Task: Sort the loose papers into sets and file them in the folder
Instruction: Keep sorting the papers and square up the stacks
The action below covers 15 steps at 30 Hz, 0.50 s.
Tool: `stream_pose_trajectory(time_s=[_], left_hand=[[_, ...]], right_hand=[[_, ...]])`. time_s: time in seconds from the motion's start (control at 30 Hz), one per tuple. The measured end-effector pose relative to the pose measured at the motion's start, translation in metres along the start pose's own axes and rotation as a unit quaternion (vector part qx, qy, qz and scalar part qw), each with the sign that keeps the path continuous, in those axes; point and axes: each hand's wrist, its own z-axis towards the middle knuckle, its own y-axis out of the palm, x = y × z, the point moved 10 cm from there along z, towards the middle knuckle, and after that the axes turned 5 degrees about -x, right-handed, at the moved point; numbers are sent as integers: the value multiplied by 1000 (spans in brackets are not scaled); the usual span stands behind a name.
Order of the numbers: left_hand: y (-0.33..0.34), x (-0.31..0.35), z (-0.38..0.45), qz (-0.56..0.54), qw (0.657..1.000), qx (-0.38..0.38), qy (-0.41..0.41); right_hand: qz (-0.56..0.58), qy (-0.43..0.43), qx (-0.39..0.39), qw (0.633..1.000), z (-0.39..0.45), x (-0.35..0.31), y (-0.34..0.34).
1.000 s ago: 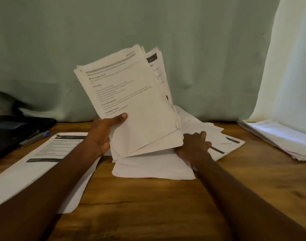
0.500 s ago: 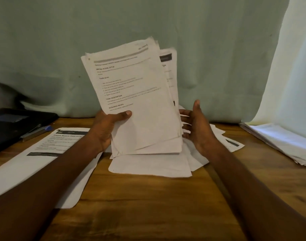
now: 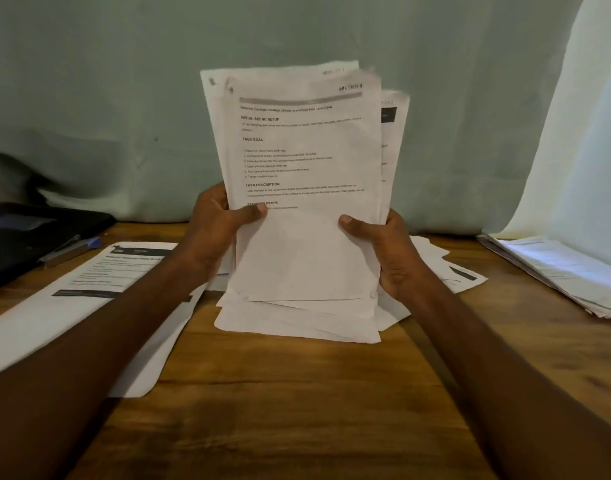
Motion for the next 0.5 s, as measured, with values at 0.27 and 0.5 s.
stream_pose_trajectory(time_s=[0.27,0.5], left_hand=[[-9,19,-1,-17,998,44,38],[-8,23,-6,-15,999,33,34]], right_hand=[[34,-24,-36,998,0,-15,16],[17,-49,-9,999,-4,-30,11]])
